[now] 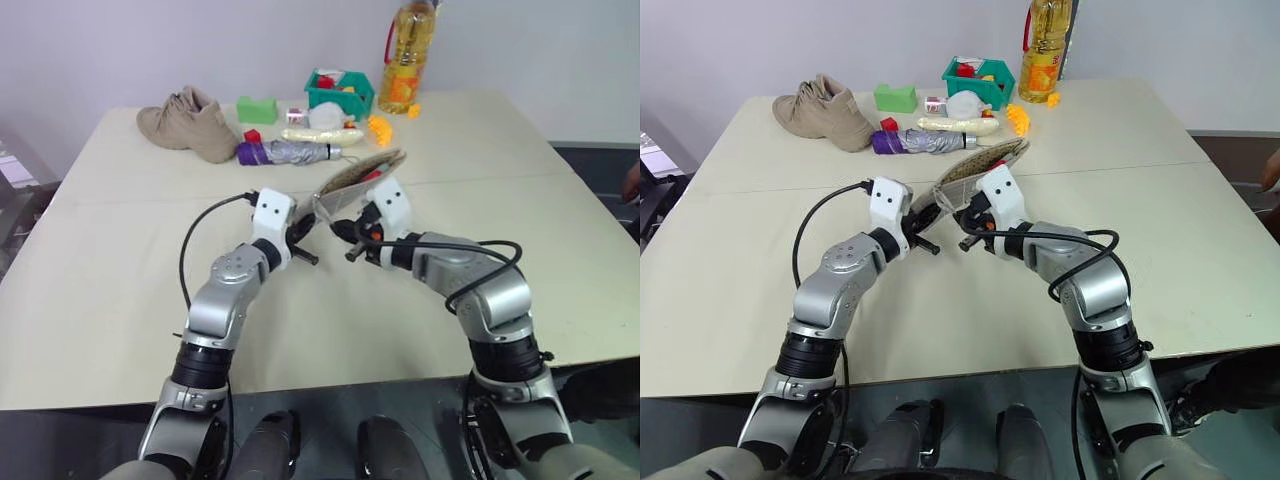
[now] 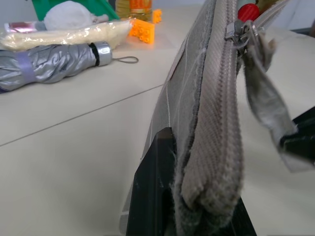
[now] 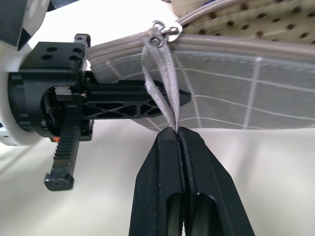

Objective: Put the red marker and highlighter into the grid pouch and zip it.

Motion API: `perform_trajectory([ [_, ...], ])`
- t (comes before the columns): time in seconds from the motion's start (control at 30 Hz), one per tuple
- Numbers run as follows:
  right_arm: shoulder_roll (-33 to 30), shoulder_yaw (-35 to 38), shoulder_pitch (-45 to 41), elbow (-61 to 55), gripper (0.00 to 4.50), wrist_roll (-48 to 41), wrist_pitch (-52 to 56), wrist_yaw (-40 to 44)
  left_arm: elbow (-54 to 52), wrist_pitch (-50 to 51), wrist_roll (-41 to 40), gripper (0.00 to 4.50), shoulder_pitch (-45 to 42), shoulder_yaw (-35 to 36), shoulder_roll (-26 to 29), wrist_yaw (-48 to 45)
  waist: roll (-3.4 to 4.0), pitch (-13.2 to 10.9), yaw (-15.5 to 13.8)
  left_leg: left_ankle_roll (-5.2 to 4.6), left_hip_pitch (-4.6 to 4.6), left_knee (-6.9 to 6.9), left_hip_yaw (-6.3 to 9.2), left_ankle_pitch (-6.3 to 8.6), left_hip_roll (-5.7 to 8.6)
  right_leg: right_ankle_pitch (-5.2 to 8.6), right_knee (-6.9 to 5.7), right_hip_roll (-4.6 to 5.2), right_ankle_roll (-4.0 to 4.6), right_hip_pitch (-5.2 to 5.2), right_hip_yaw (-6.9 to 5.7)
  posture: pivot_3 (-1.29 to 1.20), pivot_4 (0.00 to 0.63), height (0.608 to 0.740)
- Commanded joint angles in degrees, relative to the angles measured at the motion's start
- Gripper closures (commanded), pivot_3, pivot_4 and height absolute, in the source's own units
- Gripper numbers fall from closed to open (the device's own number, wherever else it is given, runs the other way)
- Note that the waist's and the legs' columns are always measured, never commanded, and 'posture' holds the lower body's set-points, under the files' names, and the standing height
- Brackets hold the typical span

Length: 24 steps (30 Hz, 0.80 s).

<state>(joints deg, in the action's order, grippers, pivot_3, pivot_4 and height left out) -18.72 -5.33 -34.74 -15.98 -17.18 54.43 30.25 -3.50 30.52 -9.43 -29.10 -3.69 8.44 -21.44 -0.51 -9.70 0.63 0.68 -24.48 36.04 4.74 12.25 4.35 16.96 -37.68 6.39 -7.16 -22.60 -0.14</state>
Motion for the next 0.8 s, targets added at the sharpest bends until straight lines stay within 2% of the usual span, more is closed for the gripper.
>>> perform_trajectory([
  [0.03, -3.5, 3.1, -2.5, 0.7, 4.48, 0.7, -2.6, -0.1, -2.0, -3.5, 0.7, 4.50, 0.6, 0.2, 2.7, -1.5, 0.00, 0.0, 0.0, 0.00, 0.00, 0.00, 0.00, 0.00, 0.00, 0.00, 0.00, 0.00, 0.00, 0.00, 0.00, 0.00, 0.150, 0.739],
  [0.33, -16.2, 7.2, -6.0, 8.3, 4.48, 4.5, -8.9, -0.3, -1.0, -11.6, 3.0, 4.50, 5.6, 0.1, 11.8, -7.2, 0.00, 0.0, -0.1, -0.01, 0.00, -0.04, -0.03, 0.00, -0.01, 0.00, 0.04, 0.01, 0.01, 0.00, 0.02, 0.00, 0.150, 0.739],
  [0.5, -19.2, 7.3, -4.9, 9.3, 4.48, 3.9, -9.8, 1.7, -0.8, -12.7, 2.6, 4.50, 7.4, 0.9, 13.2, -7.5, 0.01, 0.0, 0.0, -0.01, 0.00, -0.05, -0.04, 0.01, -0.02, 0.00, 0.05, 0.02, 0.01, 0.01, 0.02, 0.00, 0.150, 0.739],
  [0.6, -21.1, 5.6, -2.3, 6.7, 4.48, 2.3, -10.6, 6.6, -1.7, -11.8, -0.2, 4.50, 8.4, 1.9, 12.8, -8.9, 0.01, 0.0, 0.0, -0.02, -0.01, -0.06, -0.04, 0.01, -0.02, 0.00, 0.07, 0.02, 0.01, 0.01, 0.02, 0.00, 0.150, 0.739],
  [0.7, -21.3, 6.7, 0.0, 4.3, 3.57, -1.3, -9.4, 10.2, -2.7, -9.7, -2.7, 3.43, 9.4, 3.3, 12.6, -9.2, 0.01, 0.0, 0.0, -0.04, 0.00, -0.06, -0.04, 0.03, -0.03, 0.00, 0.12, 0.02, 0.01, 0.04, 0.02, 0.00, 0.150, 0.739],
  [0.8, -23.0, 7.6, 4.0, 2.2, 2.05, -2.5, -11.3, 13.3, -5.4, -8.0, -4.0, 1.90, 12.8, 4.0, 14.3, -10.7, 0.01, 0.0, 0.0, -0.05, 0.00, -0.06, -0.04, 0.03, -0.04, 0.00, 0.12, 0.01, 0.00, 0.04, 0.02, 0.00, 0.150, 0.739],
])
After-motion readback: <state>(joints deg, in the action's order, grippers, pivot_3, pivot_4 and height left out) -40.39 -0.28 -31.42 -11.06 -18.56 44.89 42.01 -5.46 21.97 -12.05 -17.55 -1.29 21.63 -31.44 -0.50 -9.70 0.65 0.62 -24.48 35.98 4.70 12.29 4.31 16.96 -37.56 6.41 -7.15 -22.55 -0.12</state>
